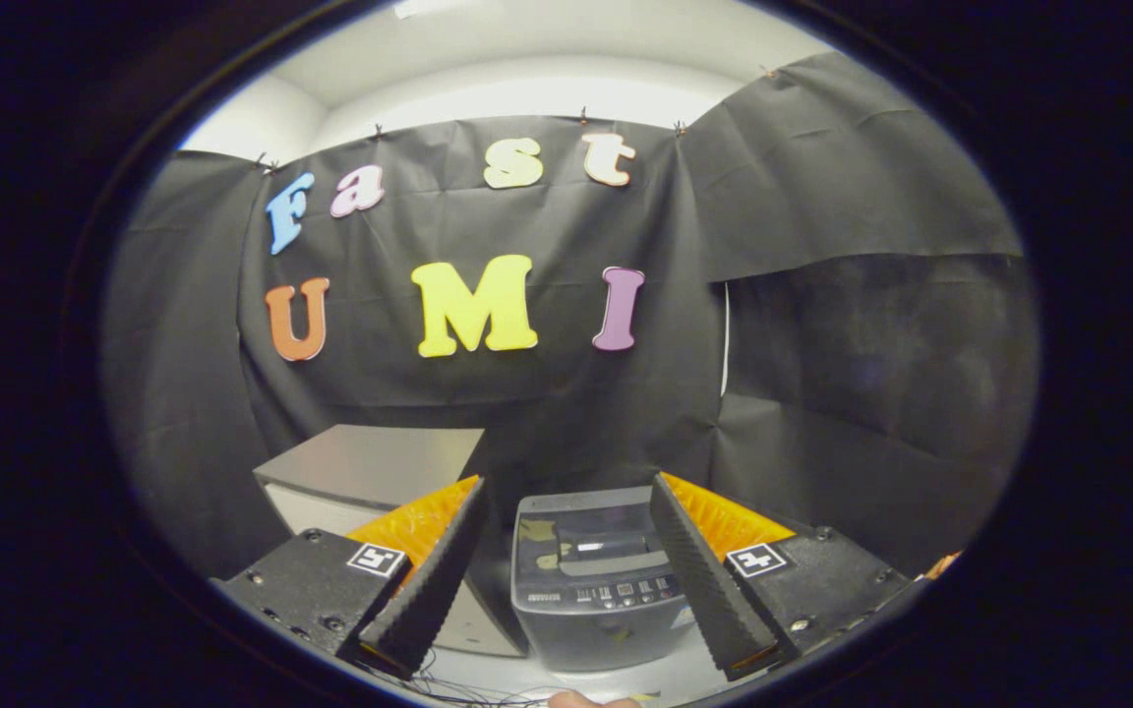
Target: Put the clothes into the washing machine and then close the washing machine lid.
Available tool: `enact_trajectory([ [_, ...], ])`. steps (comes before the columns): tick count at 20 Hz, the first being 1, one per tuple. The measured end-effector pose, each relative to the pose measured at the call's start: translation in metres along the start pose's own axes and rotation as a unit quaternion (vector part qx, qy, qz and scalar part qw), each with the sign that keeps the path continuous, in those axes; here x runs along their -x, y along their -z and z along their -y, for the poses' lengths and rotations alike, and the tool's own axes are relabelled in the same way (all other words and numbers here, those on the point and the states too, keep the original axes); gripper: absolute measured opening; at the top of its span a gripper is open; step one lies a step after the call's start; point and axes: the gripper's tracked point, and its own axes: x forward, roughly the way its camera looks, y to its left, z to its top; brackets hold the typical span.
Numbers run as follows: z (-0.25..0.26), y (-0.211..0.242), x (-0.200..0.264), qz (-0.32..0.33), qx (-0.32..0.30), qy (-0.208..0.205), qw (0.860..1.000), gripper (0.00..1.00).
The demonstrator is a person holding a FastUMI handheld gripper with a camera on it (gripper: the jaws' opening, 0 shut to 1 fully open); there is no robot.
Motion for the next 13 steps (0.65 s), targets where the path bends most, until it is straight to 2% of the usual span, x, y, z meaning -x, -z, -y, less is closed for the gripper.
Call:
enact_trajectory([
  [10,0.033,-0.034,0.147,0.056,0.026,-0.015,0.998,1.0],
  [13,0.042,-0.027,0.189,0.054,0.029,-0.039,0.997,1.0],
])
